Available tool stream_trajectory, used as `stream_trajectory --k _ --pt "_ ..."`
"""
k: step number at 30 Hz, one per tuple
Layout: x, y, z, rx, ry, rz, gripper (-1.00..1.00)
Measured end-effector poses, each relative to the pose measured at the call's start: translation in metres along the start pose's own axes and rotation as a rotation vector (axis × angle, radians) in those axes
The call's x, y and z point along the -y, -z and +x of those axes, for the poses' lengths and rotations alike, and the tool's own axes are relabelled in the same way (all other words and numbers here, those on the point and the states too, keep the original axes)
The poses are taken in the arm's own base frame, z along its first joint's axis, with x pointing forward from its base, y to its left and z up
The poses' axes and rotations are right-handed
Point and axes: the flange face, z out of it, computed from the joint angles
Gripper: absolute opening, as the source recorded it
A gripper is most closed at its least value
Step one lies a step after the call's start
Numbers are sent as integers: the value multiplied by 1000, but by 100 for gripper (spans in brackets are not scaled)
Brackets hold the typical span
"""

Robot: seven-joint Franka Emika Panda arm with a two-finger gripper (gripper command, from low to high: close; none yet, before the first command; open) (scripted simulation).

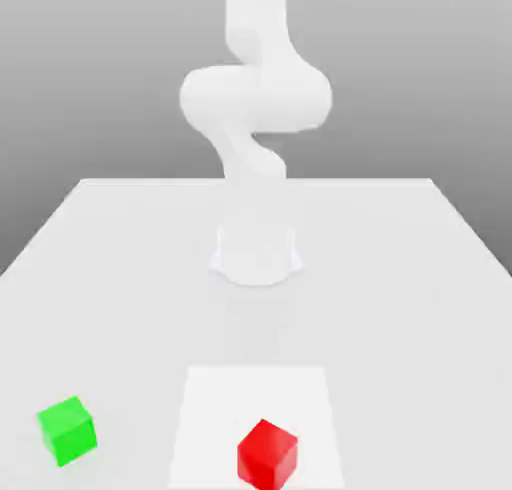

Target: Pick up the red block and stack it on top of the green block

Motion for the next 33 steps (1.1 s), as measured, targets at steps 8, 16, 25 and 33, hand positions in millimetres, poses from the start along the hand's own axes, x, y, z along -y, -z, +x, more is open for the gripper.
stream_trajectory --k 8,16,25,33 --pt "-17 -160 -25 85 -147 -234 0" --pt "-71 -296 -75 189 -299 -434 0" --pt "-152 -405 -163 336 -489 -627 0" --pt "-189 -459 -201 351 -510 -645 -100"
